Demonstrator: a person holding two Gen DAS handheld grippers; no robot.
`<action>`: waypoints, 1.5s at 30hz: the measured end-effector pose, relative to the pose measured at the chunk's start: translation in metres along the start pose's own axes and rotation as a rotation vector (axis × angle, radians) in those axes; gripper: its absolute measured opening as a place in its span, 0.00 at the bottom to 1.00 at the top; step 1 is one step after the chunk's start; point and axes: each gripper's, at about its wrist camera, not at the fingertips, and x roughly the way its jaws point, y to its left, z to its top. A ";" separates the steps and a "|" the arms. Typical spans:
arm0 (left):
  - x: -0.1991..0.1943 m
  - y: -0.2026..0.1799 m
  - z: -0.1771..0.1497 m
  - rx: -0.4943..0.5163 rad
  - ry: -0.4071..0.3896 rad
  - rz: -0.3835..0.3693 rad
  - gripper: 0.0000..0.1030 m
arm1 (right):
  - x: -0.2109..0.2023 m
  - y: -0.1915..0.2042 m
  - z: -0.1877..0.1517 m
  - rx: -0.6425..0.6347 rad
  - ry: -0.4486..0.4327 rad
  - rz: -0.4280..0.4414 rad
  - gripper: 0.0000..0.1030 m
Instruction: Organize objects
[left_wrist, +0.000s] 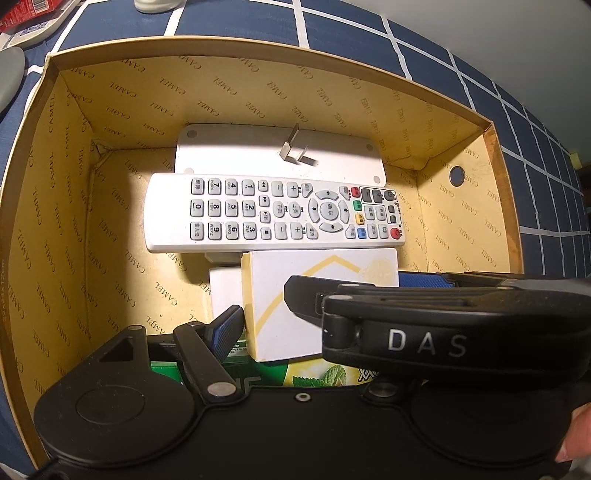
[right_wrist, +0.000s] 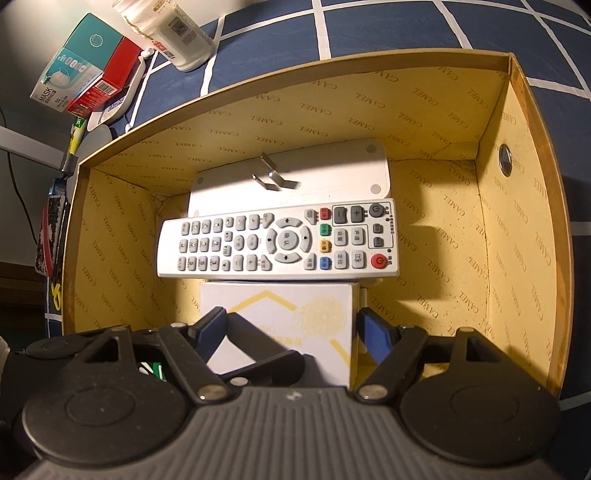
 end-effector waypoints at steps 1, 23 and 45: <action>0.000 0.000 0.000 -0.001 0.001 0.001 0.68 | 0.000 0.000 0.000 0.002 0.001 0.001 0.75; -0.053 -0.008 -0.028 -0.024 -0.095 0.151 0.73 | -0.065 0.001 -0.015 -0.079 -0.117 -0.032 0.76; -0.113 -0.015 -0.068 -0.030 -0.215 0.322 0.98 | -0.136 -0.029 -0.067 -0.078 -0.197 -0.100 0.91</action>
